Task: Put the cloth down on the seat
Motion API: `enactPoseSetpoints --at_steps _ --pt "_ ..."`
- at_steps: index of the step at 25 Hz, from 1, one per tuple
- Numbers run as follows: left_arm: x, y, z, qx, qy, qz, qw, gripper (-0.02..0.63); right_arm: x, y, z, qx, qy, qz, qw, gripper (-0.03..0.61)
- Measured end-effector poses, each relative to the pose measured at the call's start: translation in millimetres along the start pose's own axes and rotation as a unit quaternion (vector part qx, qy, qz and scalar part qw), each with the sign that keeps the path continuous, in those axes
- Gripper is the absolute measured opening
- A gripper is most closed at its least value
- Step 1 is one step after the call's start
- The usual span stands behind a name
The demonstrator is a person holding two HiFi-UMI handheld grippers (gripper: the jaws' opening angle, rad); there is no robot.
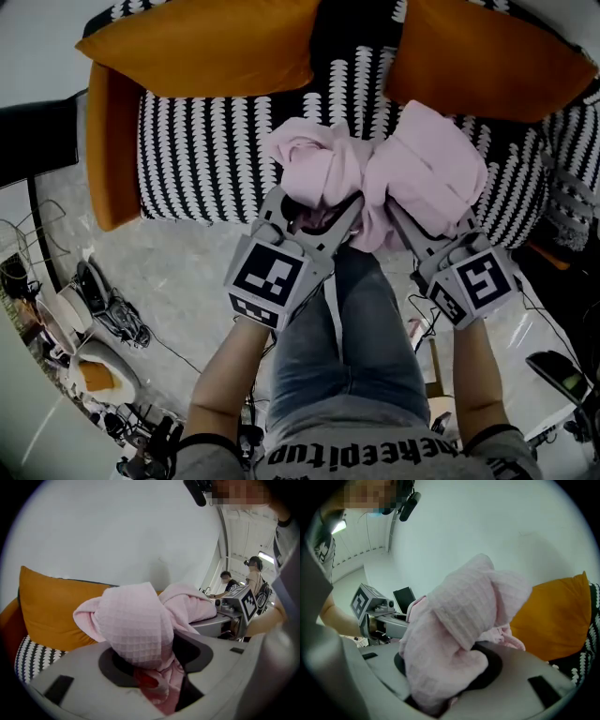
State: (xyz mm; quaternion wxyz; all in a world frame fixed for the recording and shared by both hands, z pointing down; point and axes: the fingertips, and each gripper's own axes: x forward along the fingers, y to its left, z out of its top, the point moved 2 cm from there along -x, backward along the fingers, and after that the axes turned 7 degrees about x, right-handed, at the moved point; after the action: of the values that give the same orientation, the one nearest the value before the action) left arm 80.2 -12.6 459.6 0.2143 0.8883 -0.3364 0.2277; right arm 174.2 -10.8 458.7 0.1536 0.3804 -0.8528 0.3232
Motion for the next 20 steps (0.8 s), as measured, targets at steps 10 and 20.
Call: enactPoseSetpoints --at_steps 10,20 --pt "15 2 -33 0.0 0.019 0.001 0.9998 0.241 12 -12 -33 0.014 0.011 -0.006 1.0 0.184" --pt "35 14 -71 -0.012 0.045 -0.006 0.9989 0.241 37 -25 -69 0.027 0.041 -0.015 0.999 0.186"
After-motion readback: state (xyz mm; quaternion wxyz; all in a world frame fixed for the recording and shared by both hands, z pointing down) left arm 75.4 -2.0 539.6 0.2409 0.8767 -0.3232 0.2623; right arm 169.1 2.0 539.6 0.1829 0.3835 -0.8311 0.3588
